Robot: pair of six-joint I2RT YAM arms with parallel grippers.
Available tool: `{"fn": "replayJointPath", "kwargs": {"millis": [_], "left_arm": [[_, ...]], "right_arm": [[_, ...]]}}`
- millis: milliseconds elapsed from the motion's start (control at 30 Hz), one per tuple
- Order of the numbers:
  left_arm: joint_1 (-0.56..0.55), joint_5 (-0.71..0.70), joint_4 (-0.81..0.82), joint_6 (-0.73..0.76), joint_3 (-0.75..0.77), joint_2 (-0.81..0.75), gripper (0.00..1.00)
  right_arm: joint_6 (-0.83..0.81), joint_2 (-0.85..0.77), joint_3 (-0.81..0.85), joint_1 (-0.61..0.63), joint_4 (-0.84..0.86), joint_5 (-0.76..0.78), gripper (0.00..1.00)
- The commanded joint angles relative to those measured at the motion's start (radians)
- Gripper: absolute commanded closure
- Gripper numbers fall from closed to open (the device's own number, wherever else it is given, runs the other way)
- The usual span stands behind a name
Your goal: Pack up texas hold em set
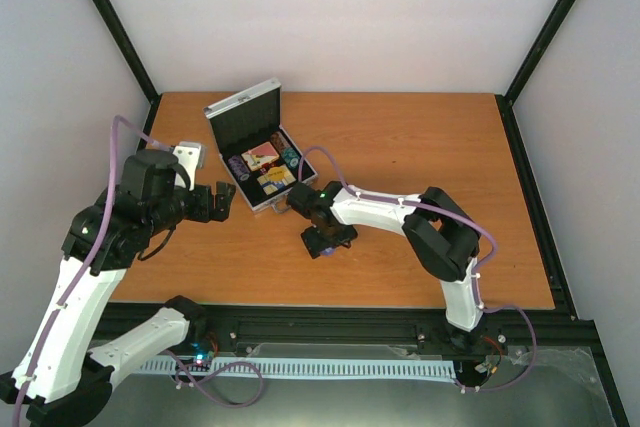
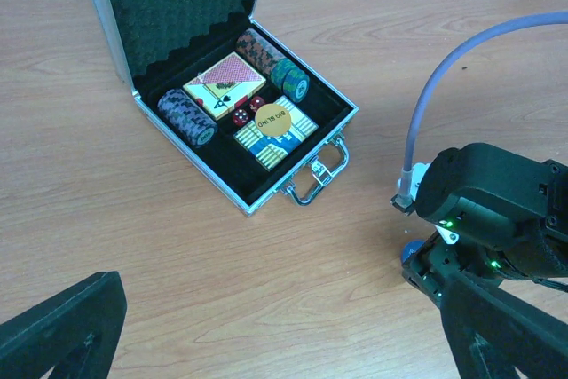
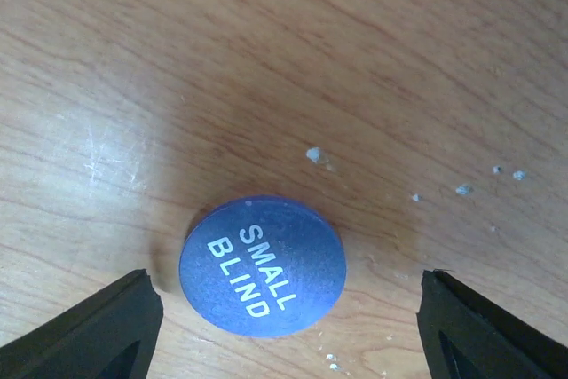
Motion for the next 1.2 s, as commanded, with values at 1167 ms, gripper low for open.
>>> {"fn": "replayJointPath", "kwargs": {"millis": [1167], "left_arm": [[-0.001, -0.022, -0.011, 0.023, 0.016, -0.002, 0.0]], "right_arm": [[0.057, 0.08, 0.092, 0.031, -0.053, 0.043, 0.55]]}}
